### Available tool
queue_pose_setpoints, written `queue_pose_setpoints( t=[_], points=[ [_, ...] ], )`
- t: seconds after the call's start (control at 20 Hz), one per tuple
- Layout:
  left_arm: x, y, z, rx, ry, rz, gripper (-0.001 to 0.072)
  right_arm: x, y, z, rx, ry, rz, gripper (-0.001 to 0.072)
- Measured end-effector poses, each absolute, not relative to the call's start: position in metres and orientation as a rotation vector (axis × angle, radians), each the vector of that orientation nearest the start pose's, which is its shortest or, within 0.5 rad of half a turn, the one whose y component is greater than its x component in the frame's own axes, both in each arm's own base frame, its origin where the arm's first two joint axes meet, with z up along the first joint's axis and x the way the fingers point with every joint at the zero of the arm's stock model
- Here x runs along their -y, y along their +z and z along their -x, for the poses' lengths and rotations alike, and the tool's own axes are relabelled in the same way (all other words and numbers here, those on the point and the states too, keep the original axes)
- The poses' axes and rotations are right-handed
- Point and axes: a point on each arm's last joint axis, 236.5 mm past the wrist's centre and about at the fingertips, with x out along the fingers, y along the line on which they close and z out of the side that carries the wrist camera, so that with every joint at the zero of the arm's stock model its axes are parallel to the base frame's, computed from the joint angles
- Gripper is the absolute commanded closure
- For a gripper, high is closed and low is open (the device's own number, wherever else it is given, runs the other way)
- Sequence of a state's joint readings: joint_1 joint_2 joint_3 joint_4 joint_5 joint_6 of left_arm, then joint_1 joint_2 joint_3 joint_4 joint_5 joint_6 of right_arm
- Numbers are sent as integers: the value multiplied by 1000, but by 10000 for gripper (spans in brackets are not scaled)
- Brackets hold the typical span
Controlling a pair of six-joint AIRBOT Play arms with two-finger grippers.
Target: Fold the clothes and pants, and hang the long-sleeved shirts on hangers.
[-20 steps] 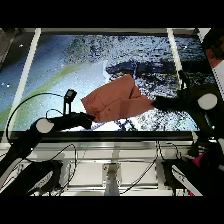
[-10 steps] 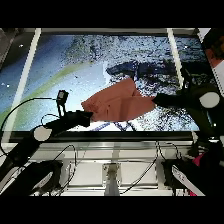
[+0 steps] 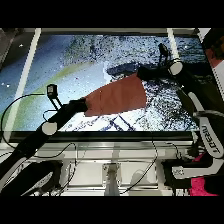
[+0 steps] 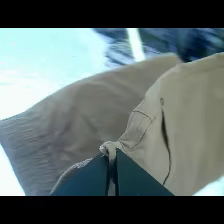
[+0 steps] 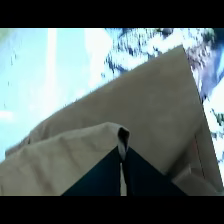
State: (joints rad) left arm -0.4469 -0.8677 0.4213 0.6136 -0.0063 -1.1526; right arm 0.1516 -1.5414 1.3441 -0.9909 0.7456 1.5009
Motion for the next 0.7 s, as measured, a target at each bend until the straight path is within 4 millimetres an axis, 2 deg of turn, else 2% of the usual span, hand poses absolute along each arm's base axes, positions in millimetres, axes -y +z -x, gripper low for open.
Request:
queue_pose_setpoints(
  t=[0.05,0.1,0.15,0.2,0.25,0.3,0.5,0.55,0.6,0.7],
  points=[
    [163,20,-359,-551,-267,438,690,-169,28,-519,-900,314,-457,704],
    [155,14,-366,-541,-218,455,590,-170,27,-534,-853,290,-479,702],
    [146,8,-373,-527,-166,473,310,-170,27,-547,-808,264,-507,682],
    [135,6,-381,-496,-112,485,35,-169,27,-559,-764,235,-536,553],
    [124,6,-388,-460,-62,493,16,-166,27,-570,-719,208,-566,328],
    [117,8,-393,-431,-30,501,16,-164,27,-578,-688,189,-587,272],
    [100,22,-403,-334,31,531,17,-150,22,-587,-676,146,-632,265],
    [97,28,-404,-311,34,541,16,-143,20,-587,-698,138,-636,199],
    [97,36,-404,-291,28,543,18,-134,17,-585,-736,131,-645,174],
    [98,59,-403,-239,-1,552,18,-115,7,-571,-863,129,-653,175]
  ],
)
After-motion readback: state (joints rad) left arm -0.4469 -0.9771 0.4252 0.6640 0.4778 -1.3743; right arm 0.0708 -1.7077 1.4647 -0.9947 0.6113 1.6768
